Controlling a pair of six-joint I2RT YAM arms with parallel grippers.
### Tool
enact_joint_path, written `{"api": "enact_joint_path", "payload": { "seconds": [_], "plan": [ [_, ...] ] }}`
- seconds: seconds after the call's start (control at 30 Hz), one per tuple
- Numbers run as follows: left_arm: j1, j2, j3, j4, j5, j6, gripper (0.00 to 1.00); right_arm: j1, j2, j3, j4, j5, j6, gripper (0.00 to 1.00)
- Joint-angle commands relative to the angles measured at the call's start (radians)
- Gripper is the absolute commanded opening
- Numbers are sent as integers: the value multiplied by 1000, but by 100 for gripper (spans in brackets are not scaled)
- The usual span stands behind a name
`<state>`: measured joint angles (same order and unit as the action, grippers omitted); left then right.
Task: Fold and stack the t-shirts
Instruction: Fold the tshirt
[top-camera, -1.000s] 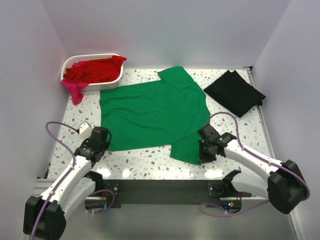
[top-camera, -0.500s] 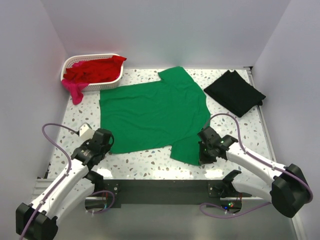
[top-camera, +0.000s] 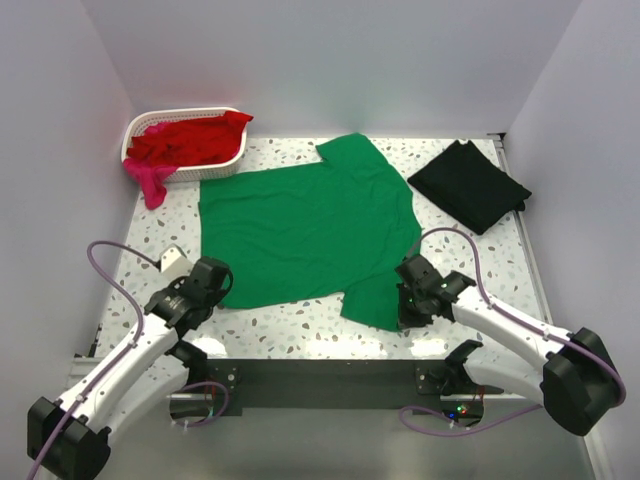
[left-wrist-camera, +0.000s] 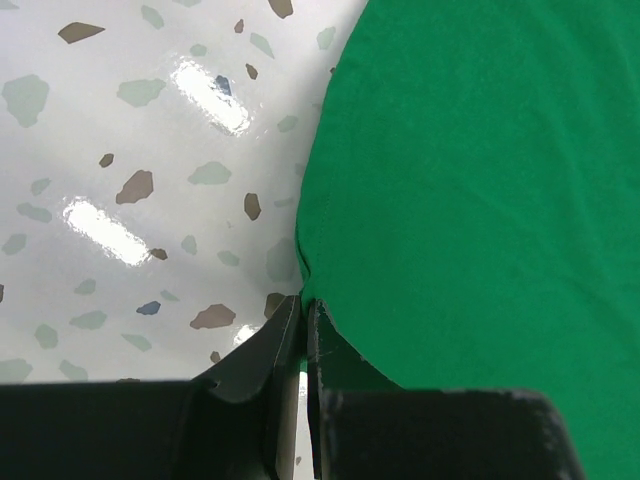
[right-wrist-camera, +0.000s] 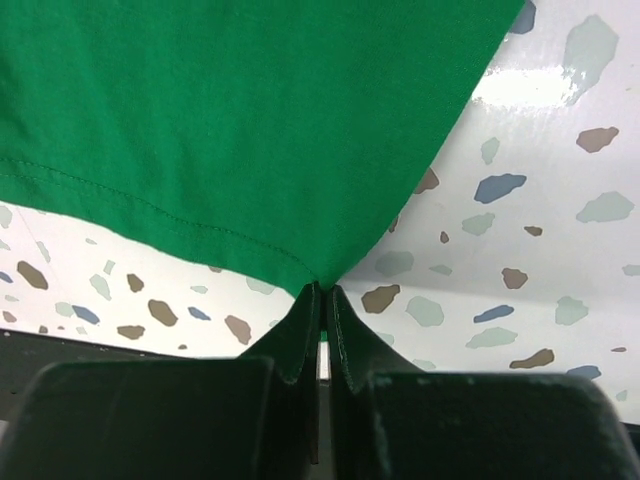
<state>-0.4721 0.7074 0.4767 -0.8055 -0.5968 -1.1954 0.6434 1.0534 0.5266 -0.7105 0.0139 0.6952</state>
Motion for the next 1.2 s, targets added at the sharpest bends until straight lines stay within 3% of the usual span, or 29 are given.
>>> {"api": "enact_joint_path", "payload": {
  "seconds": [0.0,0.3,0.53,1.17],
  "plan": [
    [-5,18,20,69,-49,54,0,6,0,52,13,44,-13,0],
    [-3,39,-1,195,-97,134,0,-2,71,243,-20,297,-56,0],
    [10,147,14,310,-107,210,0,-36,244,452,45,368,-134,0],
    [179,386,89,525,-63,410,0,-252,664,868,172,253,-301,0]
  ]
}}
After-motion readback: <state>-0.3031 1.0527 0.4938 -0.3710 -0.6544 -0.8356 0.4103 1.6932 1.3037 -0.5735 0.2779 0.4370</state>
